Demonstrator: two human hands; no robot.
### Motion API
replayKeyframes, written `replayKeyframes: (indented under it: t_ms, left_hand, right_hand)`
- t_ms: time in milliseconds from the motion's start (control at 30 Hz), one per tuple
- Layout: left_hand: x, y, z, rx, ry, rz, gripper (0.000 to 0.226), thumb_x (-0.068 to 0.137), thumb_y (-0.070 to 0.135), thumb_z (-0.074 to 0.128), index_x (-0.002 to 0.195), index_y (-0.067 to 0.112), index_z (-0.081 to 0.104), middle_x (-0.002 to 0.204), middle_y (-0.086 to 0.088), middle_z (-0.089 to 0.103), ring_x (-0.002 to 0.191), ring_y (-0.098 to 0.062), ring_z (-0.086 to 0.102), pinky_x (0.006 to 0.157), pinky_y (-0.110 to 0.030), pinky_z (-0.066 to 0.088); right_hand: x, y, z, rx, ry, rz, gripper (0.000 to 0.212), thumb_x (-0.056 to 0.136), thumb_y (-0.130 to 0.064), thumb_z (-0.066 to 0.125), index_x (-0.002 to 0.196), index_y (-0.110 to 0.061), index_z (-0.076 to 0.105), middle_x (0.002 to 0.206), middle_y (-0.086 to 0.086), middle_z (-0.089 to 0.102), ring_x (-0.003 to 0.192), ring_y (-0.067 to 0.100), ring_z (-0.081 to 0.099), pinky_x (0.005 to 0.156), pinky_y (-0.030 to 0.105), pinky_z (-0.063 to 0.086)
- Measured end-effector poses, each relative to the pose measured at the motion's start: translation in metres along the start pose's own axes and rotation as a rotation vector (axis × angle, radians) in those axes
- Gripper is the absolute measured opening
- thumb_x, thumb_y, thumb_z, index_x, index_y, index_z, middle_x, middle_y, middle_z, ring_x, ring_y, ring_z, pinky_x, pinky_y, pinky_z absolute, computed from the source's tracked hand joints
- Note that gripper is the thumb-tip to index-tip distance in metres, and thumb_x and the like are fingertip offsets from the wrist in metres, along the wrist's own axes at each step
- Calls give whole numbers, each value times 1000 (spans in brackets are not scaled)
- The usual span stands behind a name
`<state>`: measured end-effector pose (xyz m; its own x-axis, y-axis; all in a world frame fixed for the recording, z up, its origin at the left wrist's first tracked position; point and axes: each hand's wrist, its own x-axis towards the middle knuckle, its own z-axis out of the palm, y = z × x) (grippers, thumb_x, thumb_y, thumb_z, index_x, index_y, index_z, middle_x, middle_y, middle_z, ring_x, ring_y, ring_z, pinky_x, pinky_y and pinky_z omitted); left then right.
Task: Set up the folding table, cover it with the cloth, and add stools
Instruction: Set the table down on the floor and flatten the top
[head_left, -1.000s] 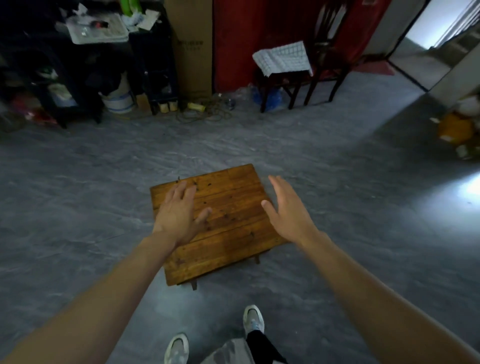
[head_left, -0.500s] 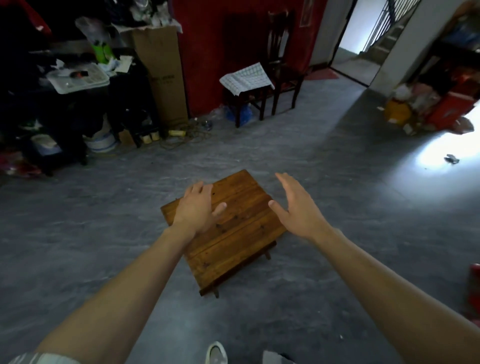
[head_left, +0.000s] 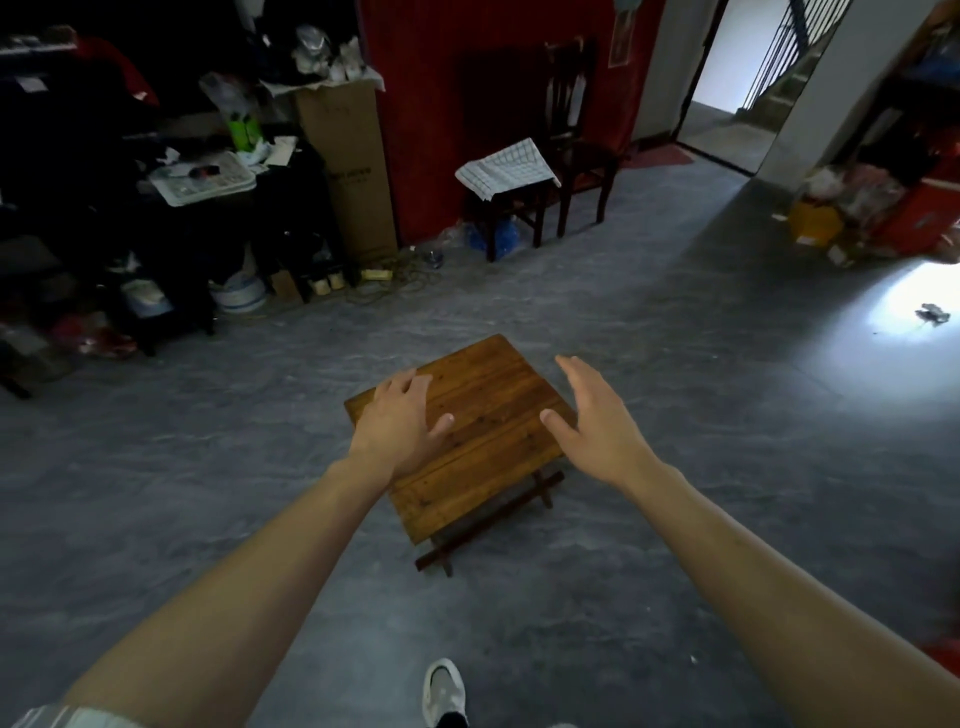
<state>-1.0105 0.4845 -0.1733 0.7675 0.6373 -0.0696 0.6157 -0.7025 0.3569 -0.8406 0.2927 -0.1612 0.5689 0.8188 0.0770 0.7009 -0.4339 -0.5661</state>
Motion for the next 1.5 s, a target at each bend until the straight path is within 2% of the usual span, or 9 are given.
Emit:
replayKeyframes:
  t_ms: [100, 233, 400, 567, 733, 967, 1300, 1500]
  left_hand:
    - [-16, -13, -5, 2, 26, -7, 68, 95, 49, 52, 150, 15, 32, 158, -8, 28, 144, -28, 24, 115, -44, 29]
    - [-18, -40, -19, -30, 80, -14, 62, 95, 46, 53, 146, 15, 38, 151, -8, 38, 139, -27, 32, 112, -41, 34]
    - [1, -87, -34, -56, 59, -37, 65, 93, 49, 54, 146, 14, 36, 152, -9, 36, 139, -29, 31, 111, -43, 35]
    - [33, -156, -64, -62, 81, -11, 66, 93, 50, 53, 147, 16, 35, 154, -9, 34, 140, -29, 29, 112, -47, 33]
    - [76, -240, -116, -50, 128, 31, 69, 93, 52, 53, 149, 16, 33, 155, -9, 32, 142, -28, 26, 114, -43, 30]
    - [154, -306, -158, -19, 94, 119, 72, 94, 51, 52, 151, 16, 29, 158, -9, 27, 144, -28, 22, 116, -46, 28]
    - [331, -350, -180, -19, 2, 146, 70, 94, 49, 54, 151, 17, 29, 158, -7, 28, 145, -25, 21, 117, -43, 26]
    - [440, -372, -218, -9, 45, 180, 67, 94, 47, 55, 148, 15, 34, 153, -8, 35, 141, -27, 28, 114, -40, 30]
  right_hand:
    - [-4, -11, 6, -14, -30, -15, 73, 99, -35, 56, 157, -13, 18, 162, 8, 21, 151, 21, 16, 123, 36, 18]
    - [3, -35, 14, -13, 18, -56, 66, 99, -38, 53, 154, -14, 27, 158, 6, 33, 148, 22, 26, 120, 40, 26]
    - [35, -72, 34, -92, 30, -127, 65, 98, -43, 52, 154, -19, 28, 157, 5, 35, 147, 19, 28, 120, 42, 27]
    - [77, -114, 69, -136, 48, -54, 69, 97, -45, 53, 155, -18, 26, 159, 4, 32, 147, 18, 26, 121, 40, 24]
    - [127, -165, 106, -147, 65, 41, 68, 98, -46, 52, 155, -19, 26, 159, 4, 31, 147, 19, 26, 121, 40, 24]
    - [206, -220, 147, -217, 62, 64, 70, 98, -48, 51, 155, -17, 26, 160, 7, 29, 149, 22, 23, 121, 41, 23]
    - [404, -227, 178, -60, 116, 137, 69, 98, -43, 54, 154, -14, 28, 160, 6, 29, 148, 20, 23, 121, 38, 22]
    - [509, -232, 174, -82, 132, 131, 65, 99, -39, 56, 154, -14, 31, 160, 8, 30, 149, 22, 22, 120, 33, 17]
